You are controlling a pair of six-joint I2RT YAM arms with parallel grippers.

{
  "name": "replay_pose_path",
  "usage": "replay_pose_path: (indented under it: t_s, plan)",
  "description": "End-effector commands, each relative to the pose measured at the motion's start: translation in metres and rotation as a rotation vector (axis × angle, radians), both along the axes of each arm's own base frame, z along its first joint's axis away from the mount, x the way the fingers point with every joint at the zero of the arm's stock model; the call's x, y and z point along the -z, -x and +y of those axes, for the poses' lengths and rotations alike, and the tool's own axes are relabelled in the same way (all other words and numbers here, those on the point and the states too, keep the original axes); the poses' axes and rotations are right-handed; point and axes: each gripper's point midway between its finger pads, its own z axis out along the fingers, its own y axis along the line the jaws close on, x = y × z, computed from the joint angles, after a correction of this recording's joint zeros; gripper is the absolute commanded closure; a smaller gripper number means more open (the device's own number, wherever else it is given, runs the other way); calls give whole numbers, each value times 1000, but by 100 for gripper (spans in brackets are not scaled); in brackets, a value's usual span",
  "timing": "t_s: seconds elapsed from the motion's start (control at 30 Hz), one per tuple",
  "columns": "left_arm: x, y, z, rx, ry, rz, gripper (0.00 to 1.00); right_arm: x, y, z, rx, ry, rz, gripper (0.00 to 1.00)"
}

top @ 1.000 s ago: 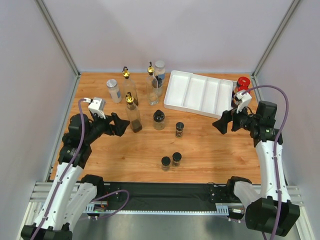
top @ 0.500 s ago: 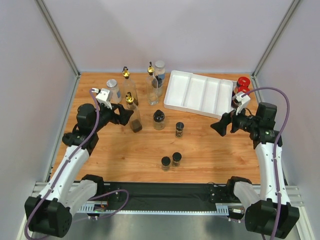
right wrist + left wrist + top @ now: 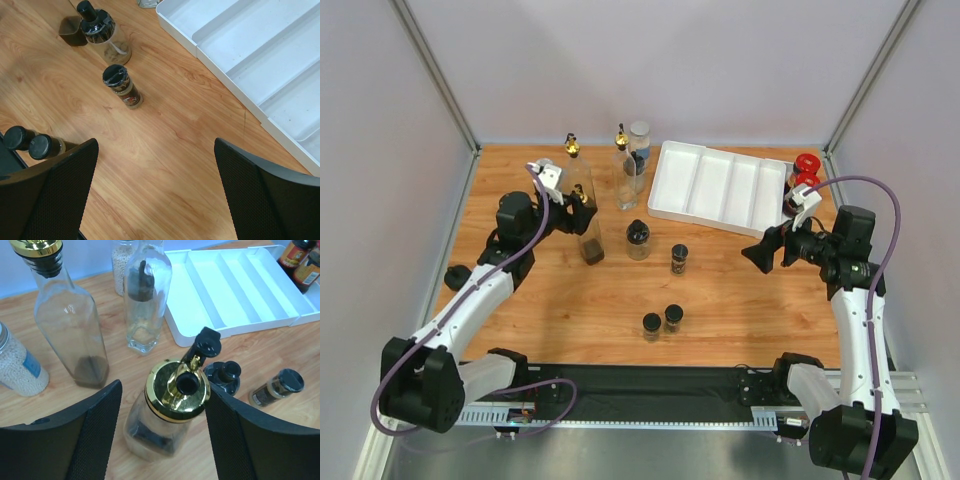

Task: Organize the condiment bottles
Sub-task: Pick up the bottle from the center of the board.

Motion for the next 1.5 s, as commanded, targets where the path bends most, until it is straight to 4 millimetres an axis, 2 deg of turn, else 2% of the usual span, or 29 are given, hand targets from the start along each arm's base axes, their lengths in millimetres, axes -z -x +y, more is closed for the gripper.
replay_pose_path:
  t_s: [0.0, 0.1, 0.17, 0.2, 0.27, 0.3, 0.83, 1.23, 1.47]
  plan:
    - [-35, -17, -2, -20, -15, -146, 27, -7, -1, 0, -11, 22, -58, 0]
    - [-32, -19, -5, -14, -33, -158, 40, -7, -2, -1, -9, 24, -57, 0]
    - [-31, -19, -6, -8, -42, -167, 56, -7, -2, -1, -10, 25, -57, 0]
    - [-32, -19, -6, -2, -43, -170, 71, -7, -2, -1, -8, 26, -58, 0]
    - [-35, -16, -7, 6, -44, -191, 87, -6, -2, -1, -7, 29, -57, 0]
    - [-38, -15, -8, 14, -47, -204, 100, -6, -2, -1, -7, 29, -57, 0]
    - [-101, 6, -6, 44, -44, -323, 100, -8, -1, -3, 1, 39, -65, 0]
    - [-151, 20, -16, 106, 19, -363, 100, -9, -1, -3, 4, 43, -68, 0]
    - [-179, 30, -29, 155, 37, -398, 100, -8, -1, -4, 6, 45, -67, 0]
